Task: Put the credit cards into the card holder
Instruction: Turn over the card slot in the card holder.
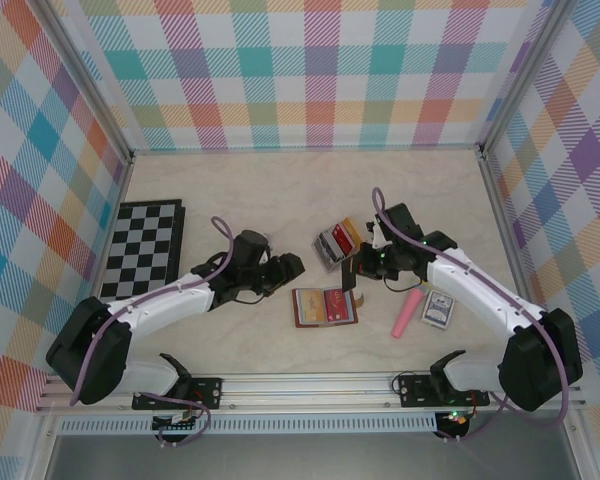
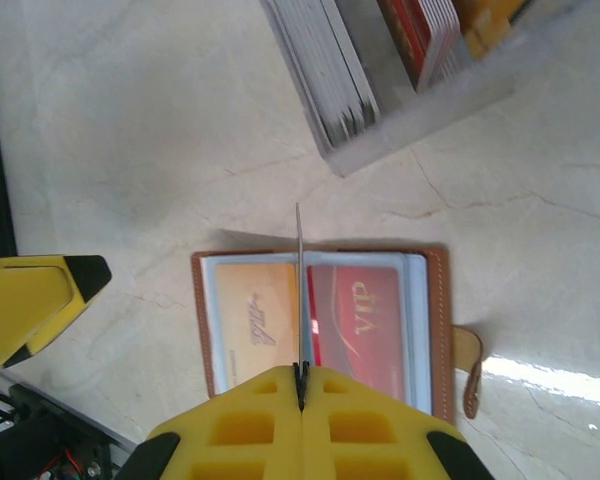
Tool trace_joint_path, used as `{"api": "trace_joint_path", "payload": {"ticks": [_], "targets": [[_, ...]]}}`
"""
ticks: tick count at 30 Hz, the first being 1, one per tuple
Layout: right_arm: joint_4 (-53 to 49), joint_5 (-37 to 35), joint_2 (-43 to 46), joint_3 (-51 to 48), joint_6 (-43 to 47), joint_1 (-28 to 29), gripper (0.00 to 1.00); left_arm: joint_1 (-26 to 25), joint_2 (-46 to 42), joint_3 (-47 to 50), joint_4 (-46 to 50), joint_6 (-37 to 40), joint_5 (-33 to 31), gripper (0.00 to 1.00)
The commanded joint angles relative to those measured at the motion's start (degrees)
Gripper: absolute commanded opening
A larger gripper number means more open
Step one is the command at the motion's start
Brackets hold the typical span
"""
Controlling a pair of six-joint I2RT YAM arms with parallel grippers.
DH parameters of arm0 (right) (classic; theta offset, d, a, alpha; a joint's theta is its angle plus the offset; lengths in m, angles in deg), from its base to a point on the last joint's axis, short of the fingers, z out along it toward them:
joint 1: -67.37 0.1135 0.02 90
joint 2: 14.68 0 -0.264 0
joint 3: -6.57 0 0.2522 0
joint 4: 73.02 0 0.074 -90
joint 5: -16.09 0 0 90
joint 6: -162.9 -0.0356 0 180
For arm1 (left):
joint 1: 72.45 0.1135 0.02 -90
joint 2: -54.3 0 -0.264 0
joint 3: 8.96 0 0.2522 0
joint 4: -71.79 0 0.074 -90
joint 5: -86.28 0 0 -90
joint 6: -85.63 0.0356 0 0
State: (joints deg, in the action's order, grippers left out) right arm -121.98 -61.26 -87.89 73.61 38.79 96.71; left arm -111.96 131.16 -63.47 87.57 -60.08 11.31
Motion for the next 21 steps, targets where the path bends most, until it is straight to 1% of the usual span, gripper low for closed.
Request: {"api": "trace_joint_path", "payload": {"ticks": [1,6,10,14,21], "targets": [[-0.2,-0.9,0.2,-2.8,1.6,0.4,0.00,-1.8,1.1,-0.7,3.9,0.9,-2.6,0.65],[3.4,-2.3,0.3,-7.6,4.6,1.1,0.00,-3.8,1.1,0.9,6.3,0.7,-4.5,0.65],[7.1,-1.7,-0.2,-10.2,6.0,1.1,0.00,-4.5,1.1,3.1,5.8,-0.3,-5.0,0.64],[11.1,-1.1,-0.8,-12.7,6.2,1.1,0.00,-4.7,1.2,4.4,4.6,-0.8,-4.5,0.62],[12.9,-2.0,-2.4,-14.6,6.9,1.1,0.00,-5.0,3.9,4.1,3.0,0.0,-2.6,0.55]]}}
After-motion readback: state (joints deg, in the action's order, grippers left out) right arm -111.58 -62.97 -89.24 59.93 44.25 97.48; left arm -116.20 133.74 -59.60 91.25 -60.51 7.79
